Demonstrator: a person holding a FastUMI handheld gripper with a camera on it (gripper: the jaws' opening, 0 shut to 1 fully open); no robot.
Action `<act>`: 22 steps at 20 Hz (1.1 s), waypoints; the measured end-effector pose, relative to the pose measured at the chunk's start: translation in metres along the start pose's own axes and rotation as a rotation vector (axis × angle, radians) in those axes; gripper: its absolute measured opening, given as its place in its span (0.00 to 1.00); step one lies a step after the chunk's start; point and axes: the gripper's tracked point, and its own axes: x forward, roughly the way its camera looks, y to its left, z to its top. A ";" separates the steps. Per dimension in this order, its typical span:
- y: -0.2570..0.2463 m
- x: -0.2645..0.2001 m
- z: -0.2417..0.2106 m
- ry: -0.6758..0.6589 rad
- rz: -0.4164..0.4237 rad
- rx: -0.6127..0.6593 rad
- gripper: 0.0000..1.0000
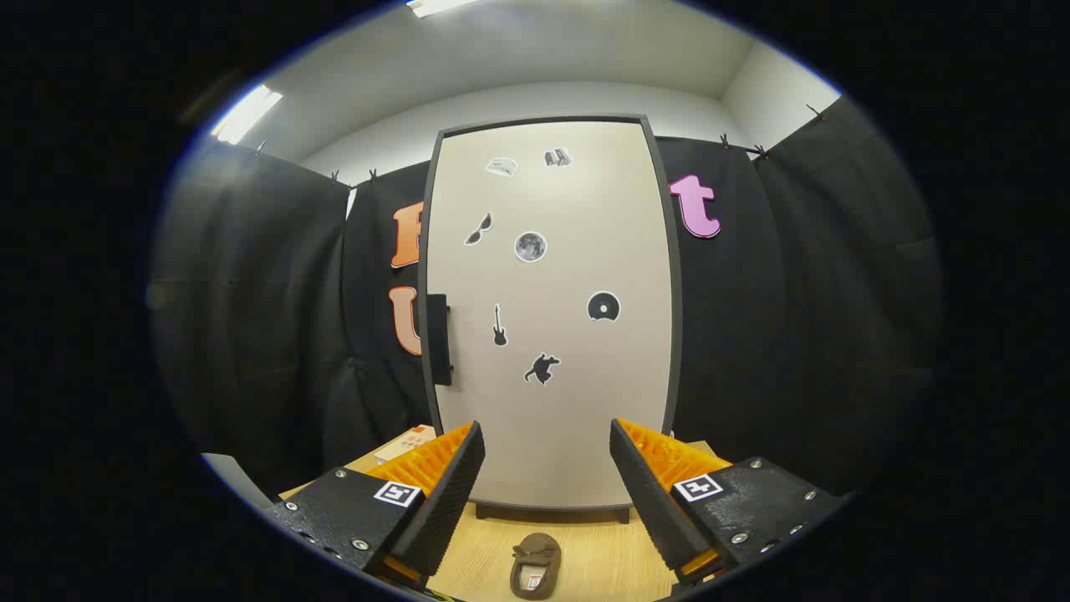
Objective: Open the shoe cabinet door, grab the shoes and put them into the shoe cabinet, then close the shoe cabinet door.
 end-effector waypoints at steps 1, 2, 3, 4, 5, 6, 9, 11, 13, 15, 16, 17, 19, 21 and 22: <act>0.005 0.002 0.004 -0.007 0.004 -0.006 0.95; 0.009 0.004 0.006 -0.005 0.006 -0.013 0.95; 0.013 0.004 0.009 -0.003 0.007 -0.024 0.95; 0.015 0.005 0.013 -0.007 -0.002 -0.033 0.95; 0.015 0.008 0.018 -0.016 -0.016 -0.039 0.95; 0.017 0.009 0.019 -0.015 -0.027 -0.039 0.94; 0.019 0.013 0.023 -0.012 -0.046 -0.023 0.95; 0.019 0.016 0.025 -0.008 -0.061 -0.027 0.95; 0.018 0.017 0.024 0.002 -0.074 -0.037 0.95; 0.018 0.018 0.024 0.002 -0.085 -0.044 0.95; 0.019 0.019 0.024 0.003 -0.090 -0.040 0.95; 0.022 0.019 0.024 0.005 -0.090 -0.032 0.95; 0.022 0.023 0.024 0.010 -0.100 -0.024 0.95; 0.026 0.027 0.026 0.003 -0.108 -0.013 0.95; 0.028 0.028 0.026 0.001 -0.109 -0.015 0.95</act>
